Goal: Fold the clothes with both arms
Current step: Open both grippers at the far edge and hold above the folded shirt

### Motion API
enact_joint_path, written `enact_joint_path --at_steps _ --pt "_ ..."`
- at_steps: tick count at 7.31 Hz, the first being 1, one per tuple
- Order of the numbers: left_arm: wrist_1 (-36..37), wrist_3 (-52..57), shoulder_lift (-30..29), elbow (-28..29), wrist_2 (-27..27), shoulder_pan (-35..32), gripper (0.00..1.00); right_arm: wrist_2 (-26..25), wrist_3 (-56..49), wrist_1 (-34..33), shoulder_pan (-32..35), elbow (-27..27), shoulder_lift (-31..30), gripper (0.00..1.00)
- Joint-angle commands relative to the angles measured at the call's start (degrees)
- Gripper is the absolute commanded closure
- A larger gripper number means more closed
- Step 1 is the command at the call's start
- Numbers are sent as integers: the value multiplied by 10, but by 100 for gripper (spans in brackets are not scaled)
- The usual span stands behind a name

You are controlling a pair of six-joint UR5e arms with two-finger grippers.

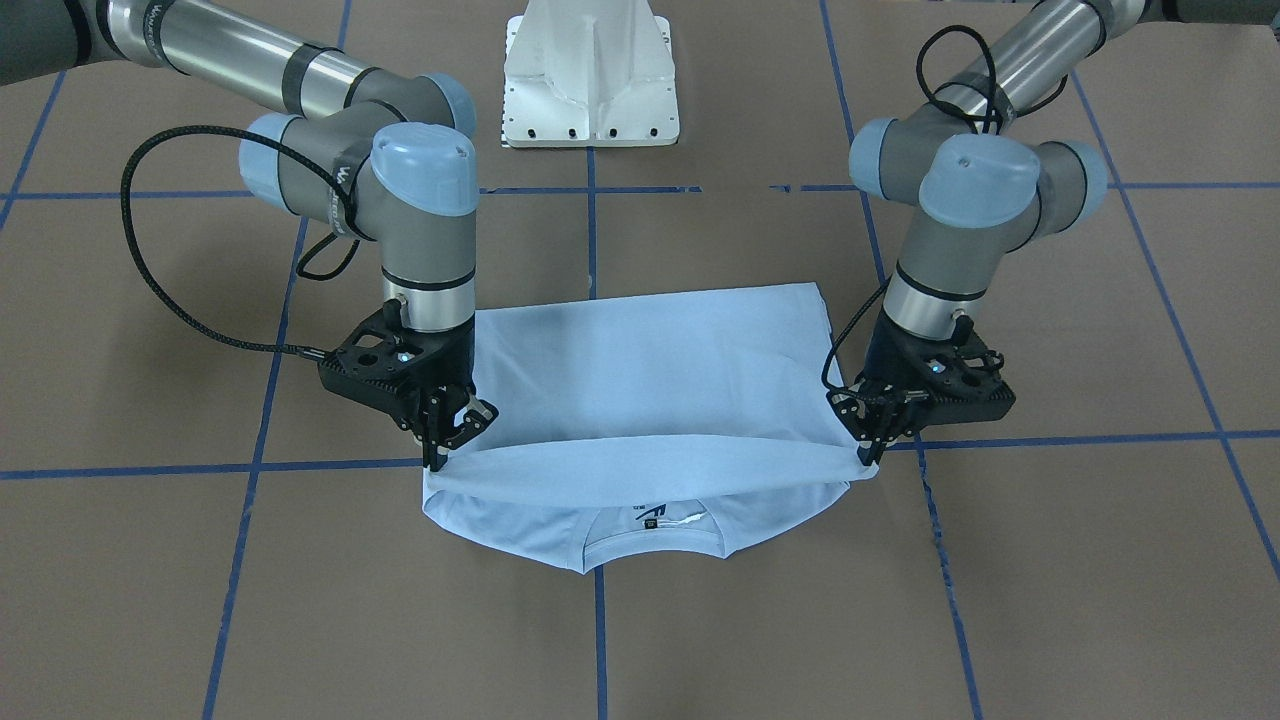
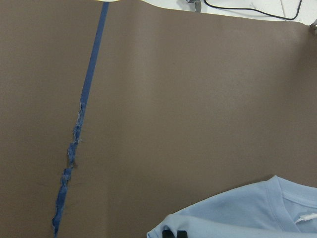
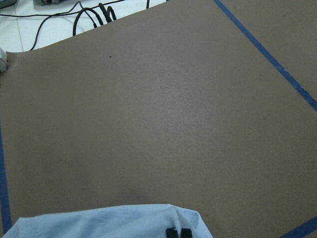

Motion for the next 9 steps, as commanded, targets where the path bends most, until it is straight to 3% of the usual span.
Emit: enact_joint_path --at_steps 1,3,4,5,6,9 --pt "-28 1 -7 37 11 14 100 0 -3 2 0 -12 0 100" --pt "-30 2 -6 40 11 14 100 -1 -4 3 -1 -12 -2 100" --pt "-30 2 -6 40 11 14 100 -4 -3 3 -3 -12 -2 85" --pt "-32 9 0 35 11 13 43 -7 -4 4 -11 -18 -4 1" --pt "-45 74 0 12 6 12 0 -8 -6 15 -11 -14 1 0" --pt "-50 71 119 -155 -37 29 0 -4 -53 22 -4 -6 -3 0"
